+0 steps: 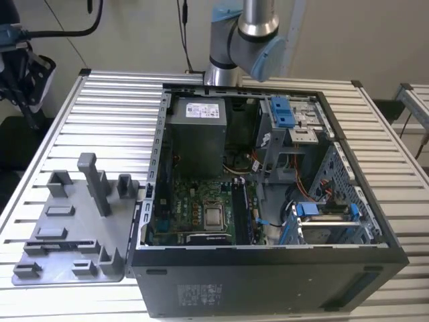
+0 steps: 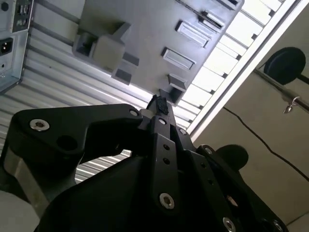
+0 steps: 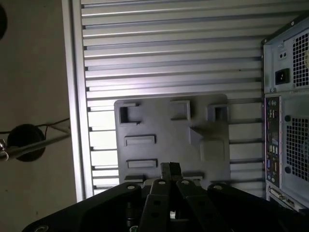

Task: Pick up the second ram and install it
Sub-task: 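Reach for the second ram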

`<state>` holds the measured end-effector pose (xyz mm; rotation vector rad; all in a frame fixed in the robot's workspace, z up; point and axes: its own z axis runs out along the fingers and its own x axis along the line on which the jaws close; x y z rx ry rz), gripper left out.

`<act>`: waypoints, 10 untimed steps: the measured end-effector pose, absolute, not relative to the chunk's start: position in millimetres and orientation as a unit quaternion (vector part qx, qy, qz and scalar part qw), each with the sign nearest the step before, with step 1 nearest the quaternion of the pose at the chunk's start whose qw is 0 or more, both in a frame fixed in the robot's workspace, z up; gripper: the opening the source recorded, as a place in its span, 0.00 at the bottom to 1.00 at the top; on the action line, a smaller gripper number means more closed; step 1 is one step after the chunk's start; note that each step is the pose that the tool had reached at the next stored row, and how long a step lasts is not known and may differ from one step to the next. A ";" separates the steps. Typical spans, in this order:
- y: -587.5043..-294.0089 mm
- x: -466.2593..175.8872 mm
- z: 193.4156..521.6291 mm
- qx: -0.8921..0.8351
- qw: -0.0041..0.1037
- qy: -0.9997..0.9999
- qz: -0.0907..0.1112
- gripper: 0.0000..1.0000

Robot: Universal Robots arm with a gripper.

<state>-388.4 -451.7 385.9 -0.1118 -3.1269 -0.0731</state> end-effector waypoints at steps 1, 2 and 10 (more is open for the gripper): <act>-454.4 -388.3 385.5 -0.036 0.007 -0.999 -0.023 0.11; -457.1 -388.0 385.2 -0.036 0.008 -0.999 -0.023 0.11; -480.1 -385.9 383.6 -0.036 0.011 -0.999 -0.023 0.11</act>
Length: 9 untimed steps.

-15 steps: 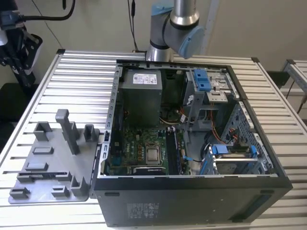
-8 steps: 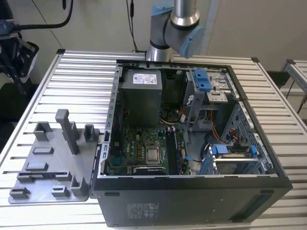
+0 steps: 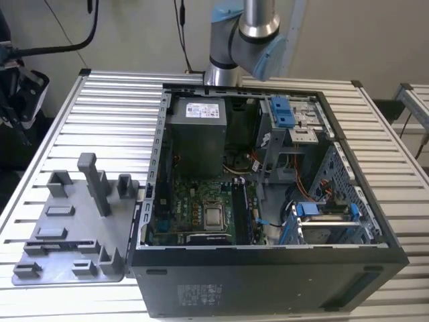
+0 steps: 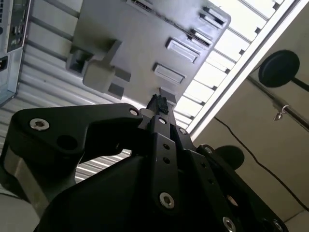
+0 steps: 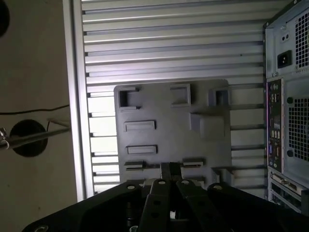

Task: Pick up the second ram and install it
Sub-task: 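Reach for the second ram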

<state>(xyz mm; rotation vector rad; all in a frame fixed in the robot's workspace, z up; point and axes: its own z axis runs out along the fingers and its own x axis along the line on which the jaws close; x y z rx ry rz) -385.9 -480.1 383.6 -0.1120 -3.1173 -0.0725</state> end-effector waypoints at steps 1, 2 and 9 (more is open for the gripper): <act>-482.8 -385.4 383.4 -0.036 0.011 -0.999 -0.023 0.11; -484.9 -384.5 383.1 -0.036 0.011 -0.999 -0.023 0.11; -496.9 -378.3 381.2 -0.035 0.013 -0.999 -0.023 0.11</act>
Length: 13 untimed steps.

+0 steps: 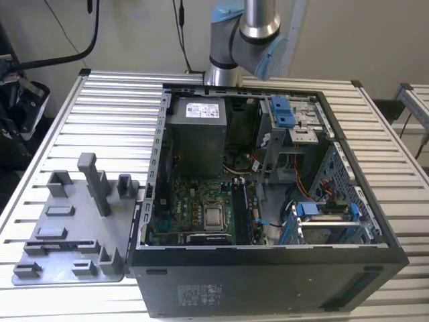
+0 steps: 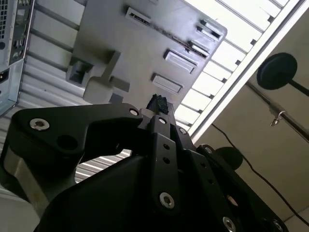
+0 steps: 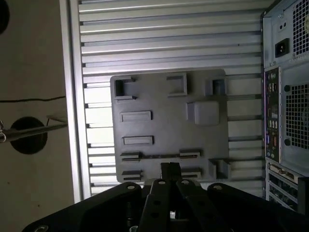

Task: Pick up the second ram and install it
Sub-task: 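Reach for the second ram, then pick up the second ram and move it above second insertion slot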

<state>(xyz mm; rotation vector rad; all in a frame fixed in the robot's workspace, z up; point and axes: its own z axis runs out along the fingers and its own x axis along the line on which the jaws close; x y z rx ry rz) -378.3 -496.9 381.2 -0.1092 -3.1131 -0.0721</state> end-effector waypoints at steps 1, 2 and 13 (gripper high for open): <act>-498.8 -378.0 380.9 -0.035 0.013 -0.999 -0.023 0.11; -500.8 -377.7 380.7 -0.035 0.013 -0.999 -0.023 0.11; -510.3 -377.3 379.8 -0.034 0.013 -0.999 -0.023 0.11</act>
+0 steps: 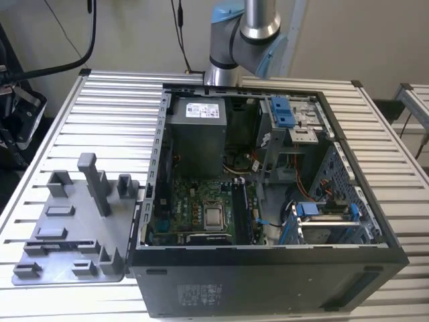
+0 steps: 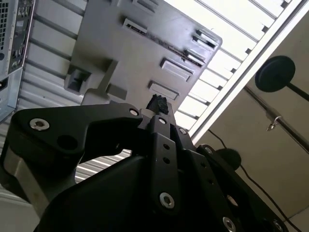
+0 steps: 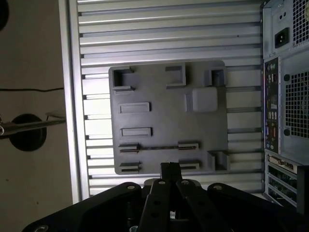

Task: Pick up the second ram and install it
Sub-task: 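Pick up the second ram and move it above second insertion slot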

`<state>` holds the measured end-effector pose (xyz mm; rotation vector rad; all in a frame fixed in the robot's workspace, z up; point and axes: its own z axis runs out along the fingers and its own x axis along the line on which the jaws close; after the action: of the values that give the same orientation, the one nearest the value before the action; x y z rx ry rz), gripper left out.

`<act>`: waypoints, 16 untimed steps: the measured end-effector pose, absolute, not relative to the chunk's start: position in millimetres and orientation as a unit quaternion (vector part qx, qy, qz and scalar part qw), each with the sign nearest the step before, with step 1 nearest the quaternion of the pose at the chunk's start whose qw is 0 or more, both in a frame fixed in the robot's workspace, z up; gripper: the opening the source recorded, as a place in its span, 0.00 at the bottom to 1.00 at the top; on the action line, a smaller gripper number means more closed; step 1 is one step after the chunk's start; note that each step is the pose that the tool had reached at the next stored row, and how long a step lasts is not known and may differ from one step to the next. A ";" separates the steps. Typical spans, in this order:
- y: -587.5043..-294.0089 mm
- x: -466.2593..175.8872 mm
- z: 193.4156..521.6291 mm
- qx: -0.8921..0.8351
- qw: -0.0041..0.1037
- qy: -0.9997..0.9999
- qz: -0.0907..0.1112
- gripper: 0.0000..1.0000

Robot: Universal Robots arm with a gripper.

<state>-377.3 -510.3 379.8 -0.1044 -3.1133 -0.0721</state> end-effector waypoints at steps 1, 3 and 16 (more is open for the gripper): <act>-510.3 -377.3 379.8 -0.034 0.013 -0.999 -0.023 0.11; -510.4 -377.3 379.9 -0.034 0.013 -0.999 -0.023 0.11; -510.4 -377.4 379.9 -0.020 0.013 -0.999 -0.023 0.11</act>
<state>-377.4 -510.4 379.9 -0.0619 -3.1138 -0.0713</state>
